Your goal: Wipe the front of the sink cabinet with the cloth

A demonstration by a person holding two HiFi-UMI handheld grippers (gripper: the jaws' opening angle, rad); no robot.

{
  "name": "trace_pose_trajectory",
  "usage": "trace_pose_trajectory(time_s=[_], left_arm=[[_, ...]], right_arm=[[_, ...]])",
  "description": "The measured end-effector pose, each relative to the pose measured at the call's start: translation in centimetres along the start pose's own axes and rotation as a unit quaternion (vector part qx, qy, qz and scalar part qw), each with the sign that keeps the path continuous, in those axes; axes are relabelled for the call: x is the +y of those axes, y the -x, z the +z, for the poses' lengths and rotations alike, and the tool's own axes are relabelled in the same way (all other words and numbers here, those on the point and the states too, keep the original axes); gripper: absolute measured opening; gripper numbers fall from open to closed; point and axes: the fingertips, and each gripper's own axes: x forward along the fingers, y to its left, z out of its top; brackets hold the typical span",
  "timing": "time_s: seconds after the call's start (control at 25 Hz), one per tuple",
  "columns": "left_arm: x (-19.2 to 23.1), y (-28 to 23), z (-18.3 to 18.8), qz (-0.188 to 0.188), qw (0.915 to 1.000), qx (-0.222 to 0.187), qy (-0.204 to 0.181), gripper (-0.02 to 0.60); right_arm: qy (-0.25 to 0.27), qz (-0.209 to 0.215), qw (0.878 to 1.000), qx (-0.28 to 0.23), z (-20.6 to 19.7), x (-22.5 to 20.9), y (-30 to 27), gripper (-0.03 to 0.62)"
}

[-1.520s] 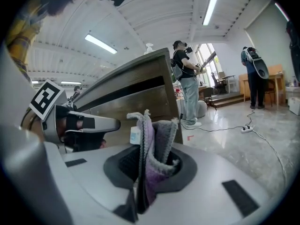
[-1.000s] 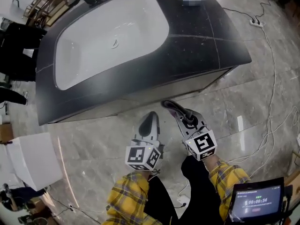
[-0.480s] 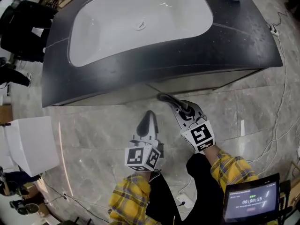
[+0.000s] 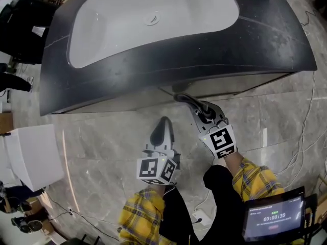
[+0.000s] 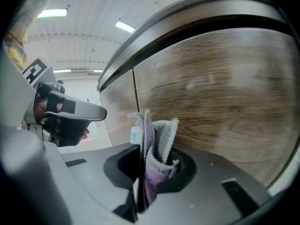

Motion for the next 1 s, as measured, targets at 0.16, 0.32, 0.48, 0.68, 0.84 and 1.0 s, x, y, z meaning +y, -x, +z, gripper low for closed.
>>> trace_pose_trajectory(time_s=[0.16,0.32,0.48,0.68,0.84,1.0], left_arm=[[-1.2,-0.7,-0.6,-0.011,0.9999,0.009,-0.004,0.008],[-3.0,-1.9,-0.4,-0.022,0.9997,0.008,-0.006,0.008],[-4.7,-3.1,-0.9,-0.027,0.9995,0.012,-0.010,0.008],[-7.6,-4.4,-2.0,-0.049,0.9982,0.026,-0.023,0.008],[-9.9,-5.5,-2.2,-0.064,0.9971,0.032,-0.027,0.008],[-12.0,-6.7,-2.2,-0.078,0.9958,0.037,-0.031,0.008]], right_arm=[[-0.007,-0.007,1.000,0.004,-0.4,-1.1,1.1,0.043],[-0.008,-0.018,1.000,0.004,-0.7,-3.1,2.4,0.044],[-0.018,-0.029,0.999,-0.002,-1.0,-4.9,3.8,0.044],[-0.026,-0.044,0.999,-0.002,-1.8,-7.2,5.6,0.044],[-0.029,-0.060,0.998,-0.005,-1.8,-9.5,7.2,0.044],[-0.034,-0.078,0.996,-0.007,-1.9,-11.9,8.9,0.044]])
